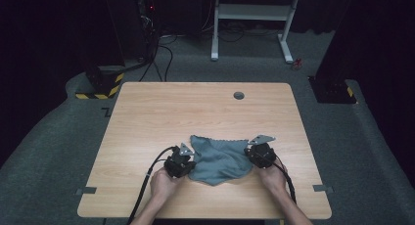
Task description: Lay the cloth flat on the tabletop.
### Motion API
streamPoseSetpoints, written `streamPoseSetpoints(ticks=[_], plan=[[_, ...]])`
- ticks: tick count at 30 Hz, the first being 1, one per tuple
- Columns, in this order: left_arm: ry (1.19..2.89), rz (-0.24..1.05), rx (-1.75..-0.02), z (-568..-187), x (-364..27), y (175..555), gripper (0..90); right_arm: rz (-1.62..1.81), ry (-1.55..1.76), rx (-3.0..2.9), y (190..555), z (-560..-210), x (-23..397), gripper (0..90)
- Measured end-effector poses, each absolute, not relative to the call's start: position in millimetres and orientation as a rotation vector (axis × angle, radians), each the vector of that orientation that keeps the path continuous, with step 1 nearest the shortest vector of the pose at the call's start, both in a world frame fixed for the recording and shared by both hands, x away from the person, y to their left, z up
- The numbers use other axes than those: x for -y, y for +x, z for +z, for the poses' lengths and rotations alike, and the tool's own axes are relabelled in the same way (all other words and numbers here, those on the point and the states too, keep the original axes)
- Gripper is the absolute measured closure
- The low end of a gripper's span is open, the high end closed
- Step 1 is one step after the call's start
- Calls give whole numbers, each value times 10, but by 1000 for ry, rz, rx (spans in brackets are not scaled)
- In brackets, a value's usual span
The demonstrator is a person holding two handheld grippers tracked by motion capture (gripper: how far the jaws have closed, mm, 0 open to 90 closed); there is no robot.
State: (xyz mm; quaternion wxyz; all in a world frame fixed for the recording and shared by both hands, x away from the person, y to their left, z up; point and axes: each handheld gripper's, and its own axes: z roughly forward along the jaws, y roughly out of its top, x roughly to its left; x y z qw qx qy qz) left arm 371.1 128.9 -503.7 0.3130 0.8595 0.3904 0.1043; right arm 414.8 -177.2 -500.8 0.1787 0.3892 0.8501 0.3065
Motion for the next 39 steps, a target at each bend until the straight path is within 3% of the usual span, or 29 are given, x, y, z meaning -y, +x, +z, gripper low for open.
streamPoseSetpoints(ticks=[1,2,4,8,13,17,21,24,25,26,39], plan=[[2252,273,-1040,-5031,-1312,3708,886,874,1102,-2399,4147,-5003,1766,821],[2217,307,-1061,-5007,-1355,3743,771,901,1101,-2369,4160,-4980,1756,758],[2194,311,-1078,-4990,-1371,3791,751,910,1105,-2361,4171,-4971,1757,757],[2157,362,-1127,-4956,-1345,4002,628,932,1140,-2348,4290,-4941,1754,751],[2119,428,-1217,-4982,-1335,4305,590,907,1177,-2339,4415,-4995,1728,696],[2104,480,-1261,-5040,-1361,4458,653,897,1261,-2289,4537,-5077,1753,652],[2120,463,-1254,-5060,-1344,4517,726,886,1297,-2308,4574,-5125,1784,670],[2129,408,-1220,-5068,-1317,4557,819,898,1284,-2324,4574,-5122,1781,727],[2141,393,-1210,-5080,-1296,4572,851,896,1250,-2349,4571,-5119,1770,862],[2147,396,-1201,-5082,-1292,4576,884,903,1239,-2364,4568,-5116,1766,891],[2078,418,-1203,-4921,-1337,4707,900,904,1197,-2262,4673,-4871,1812,900]])
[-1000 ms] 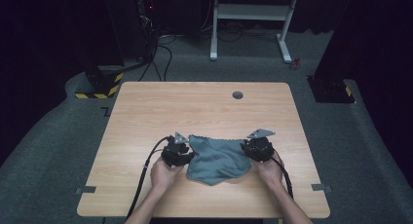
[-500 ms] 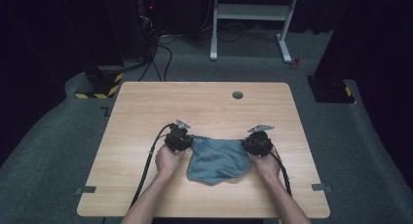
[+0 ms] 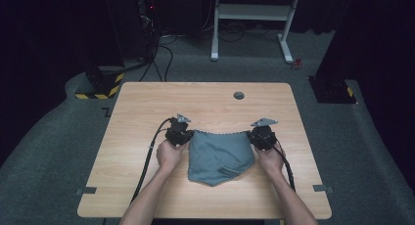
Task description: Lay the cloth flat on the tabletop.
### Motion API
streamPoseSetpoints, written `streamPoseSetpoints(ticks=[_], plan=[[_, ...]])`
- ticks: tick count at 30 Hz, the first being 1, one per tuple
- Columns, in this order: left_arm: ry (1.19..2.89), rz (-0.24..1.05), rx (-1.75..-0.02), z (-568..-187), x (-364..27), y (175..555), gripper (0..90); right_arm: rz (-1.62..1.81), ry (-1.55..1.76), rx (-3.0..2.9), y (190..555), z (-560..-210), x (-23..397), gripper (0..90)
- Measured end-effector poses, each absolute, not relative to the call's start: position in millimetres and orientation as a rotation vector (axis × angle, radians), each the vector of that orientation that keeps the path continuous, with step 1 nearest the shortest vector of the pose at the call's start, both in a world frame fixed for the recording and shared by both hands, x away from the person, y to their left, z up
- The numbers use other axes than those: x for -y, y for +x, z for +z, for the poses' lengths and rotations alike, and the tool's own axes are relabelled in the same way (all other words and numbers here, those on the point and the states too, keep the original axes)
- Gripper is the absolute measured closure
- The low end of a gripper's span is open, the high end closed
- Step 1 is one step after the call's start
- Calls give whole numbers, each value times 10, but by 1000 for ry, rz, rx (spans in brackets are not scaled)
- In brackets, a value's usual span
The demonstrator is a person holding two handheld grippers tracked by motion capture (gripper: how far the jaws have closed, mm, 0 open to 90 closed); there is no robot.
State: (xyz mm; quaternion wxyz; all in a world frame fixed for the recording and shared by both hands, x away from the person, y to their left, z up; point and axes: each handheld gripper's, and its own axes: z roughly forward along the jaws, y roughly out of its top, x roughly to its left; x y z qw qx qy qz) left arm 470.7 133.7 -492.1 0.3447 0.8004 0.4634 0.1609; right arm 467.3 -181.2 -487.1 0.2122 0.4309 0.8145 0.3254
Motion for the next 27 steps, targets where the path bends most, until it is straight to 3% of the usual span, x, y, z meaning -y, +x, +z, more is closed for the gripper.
streamPoseSetpoints(ticks=[11,14,15,23,27], plan=[[2132,443,-1234,-5111,-1291,4867,898,830,1275,-2272,4901,-5082,1759,892],[2136,457,-1230,-5111,-1290,4867,894,833,1292,-2269,4908,-5099,1757,844],[2128,455,-1237,-5107,-1299,4857,835,838,1308,-2249,4895,-5083,1777,782],[2113,424,-1196,-4999,-1381,4569,663,931,1184,-2284,4573,-4870,1800,805],[2154,421,-1177,-5033,-1381,4449,654,925,1132,-2351,4421,-4913,1748,791]])
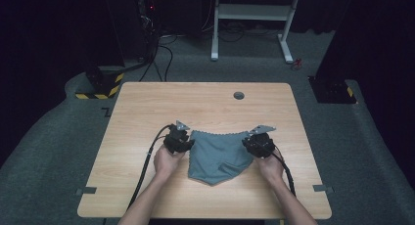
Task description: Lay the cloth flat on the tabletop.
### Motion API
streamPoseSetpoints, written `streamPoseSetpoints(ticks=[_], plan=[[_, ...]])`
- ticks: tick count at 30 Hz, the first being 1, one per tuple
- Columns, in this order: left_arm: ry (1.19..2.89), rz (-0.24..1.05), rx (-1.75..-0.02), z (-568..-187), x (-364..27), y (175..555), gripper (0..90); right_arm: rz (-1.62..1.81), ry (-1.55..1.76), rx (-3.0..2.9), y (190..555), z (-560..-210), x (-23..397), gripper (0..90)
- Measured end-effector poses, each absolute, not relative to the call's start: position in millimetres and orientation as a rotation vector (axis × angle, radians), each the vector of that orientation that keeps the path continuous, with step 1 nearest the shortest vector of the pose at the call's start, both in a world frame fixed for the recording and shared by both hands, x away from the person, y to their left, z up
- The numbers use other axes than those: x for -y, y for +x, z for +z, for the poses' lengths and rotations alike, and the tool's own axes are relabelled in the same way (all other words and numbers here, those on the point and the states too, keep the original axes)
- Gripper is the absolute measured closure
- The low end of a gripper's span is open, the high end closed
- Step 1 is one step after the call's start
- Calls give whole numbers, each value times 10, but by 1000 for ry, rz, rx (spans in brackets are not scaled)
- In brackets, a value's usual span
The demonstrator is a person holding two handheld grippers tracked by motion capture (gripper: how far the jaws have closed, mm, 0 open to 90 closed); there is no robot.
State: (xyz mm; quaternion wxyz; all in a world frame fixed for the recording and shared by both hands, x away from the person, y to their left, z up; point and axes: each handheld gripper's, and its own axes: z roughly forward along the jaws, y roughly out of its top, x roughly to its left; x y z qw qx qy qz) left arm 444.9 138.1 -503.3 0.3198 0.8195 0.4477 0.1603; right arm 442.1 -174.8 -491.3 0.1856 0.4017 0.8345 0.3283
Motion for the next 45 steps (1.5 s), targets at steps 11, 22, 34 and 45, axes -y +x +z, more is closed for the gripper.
streamPoseSetpoints(ticks=[11,22,34,45], plan=[[2178,427,-1182,-5098,-1315,4527,819,850,1201,-2354,4596,-5110,1673,808],[2161,428,-1210,-5076,-1334,4637,900,835,1170,-2338,4640,-5082,1646,900],[2117,452,-1236,-5054,-1411,4582,694,862,1221,-2320,4678,-5059,1620,772],[2142,401,-1088,-5030,-1295,3973,526,1079,1009,-2447,4021,-4917,1492,723]])
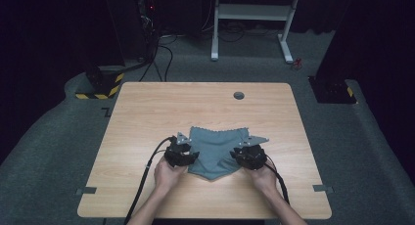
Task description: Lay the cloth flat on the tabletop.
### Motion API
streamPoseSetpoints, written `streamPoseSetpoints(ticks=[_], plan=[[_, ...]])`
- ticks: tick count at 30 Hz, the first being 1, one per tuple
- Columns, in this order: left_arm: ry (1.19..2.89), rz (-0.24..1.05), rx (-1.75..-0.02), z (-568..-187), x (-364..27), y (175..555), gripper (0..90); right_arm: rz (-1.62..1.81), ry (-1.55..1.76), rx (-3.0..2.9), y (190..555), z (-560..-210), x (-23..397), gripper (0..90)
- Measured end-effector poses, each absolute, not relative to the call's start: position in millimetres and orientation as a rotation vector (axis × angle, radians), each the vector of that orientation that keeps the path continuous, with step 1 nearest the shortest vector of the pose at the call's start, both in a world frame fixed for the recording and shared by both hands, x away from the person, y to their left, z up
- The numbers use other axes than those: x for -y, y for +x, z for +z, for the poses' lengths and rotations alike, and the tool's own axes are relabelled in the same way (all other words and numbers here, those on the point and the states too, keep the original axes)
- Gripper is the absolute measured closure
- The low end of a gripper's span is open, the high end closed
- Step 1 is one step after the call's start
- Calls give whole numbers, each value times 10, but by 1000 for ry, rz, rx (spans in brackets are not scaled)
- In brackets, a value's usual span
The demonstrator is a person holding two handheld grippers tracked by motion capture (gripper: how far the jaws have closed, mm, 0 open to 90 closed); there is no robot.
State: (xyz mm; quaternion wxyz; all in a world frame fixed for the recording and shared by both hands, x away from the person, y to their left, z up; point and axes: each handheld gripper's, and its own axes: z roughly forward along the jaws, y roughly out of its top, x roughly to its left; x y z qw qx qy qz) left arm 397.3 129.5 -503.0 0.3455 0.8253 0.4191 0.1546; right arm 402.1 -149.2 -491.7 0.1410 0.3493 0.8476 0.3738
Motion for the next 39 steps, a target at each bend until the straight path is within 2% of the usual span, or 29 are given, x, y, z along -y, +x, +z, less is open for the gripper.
streamPoseSetpoints(ticks=[4,9,10,11,12,13,18,23,32,33,39], plan=[[2172,454,-1093,-5102,-1298,3808,503,1137,951,-2466,3828,-4873,1411,694],[2152,454,-1114,-5163,-1347,3766,480,1090,932,-2503,3838,-4911,1321,690],[2140,453,-1123,-5171,-1360,3757,472,1077,929,-2507,3862,-4935,1304,701],[2135,461,-1128,-5177,-1372,3745,455,1063,947,-2527,3897,-4977,1287,778],[2135,461,-1128,-5177,-1372,3745,449,1063,947,-2527,3897,-4977,1287,778],[2124,463,-1132,-5185,-1371,3734,445,1060,938,-2539,3896,-4997,1288,875],[2097,492,-1119,-5217,-1393,3706,436,1096,930,-2531,3784,-4953,1362,897],[2059,508,-1117,-5254,-1408,3669,424,1085,921,-2546,3493,-4980,1579,897],[2060,519,-1102,-5261,-1424,3668,423,1061,993,-2555,3324,-5125,1810,885],[2060,519,-1103,-5262,-1423,3667,423,1048,984,-2552,3306,-5124,1805,809],[2055,520,-1109,-5263,-1418,3663,422,1123,1020,-2477,3326,-4997,1832,746]])
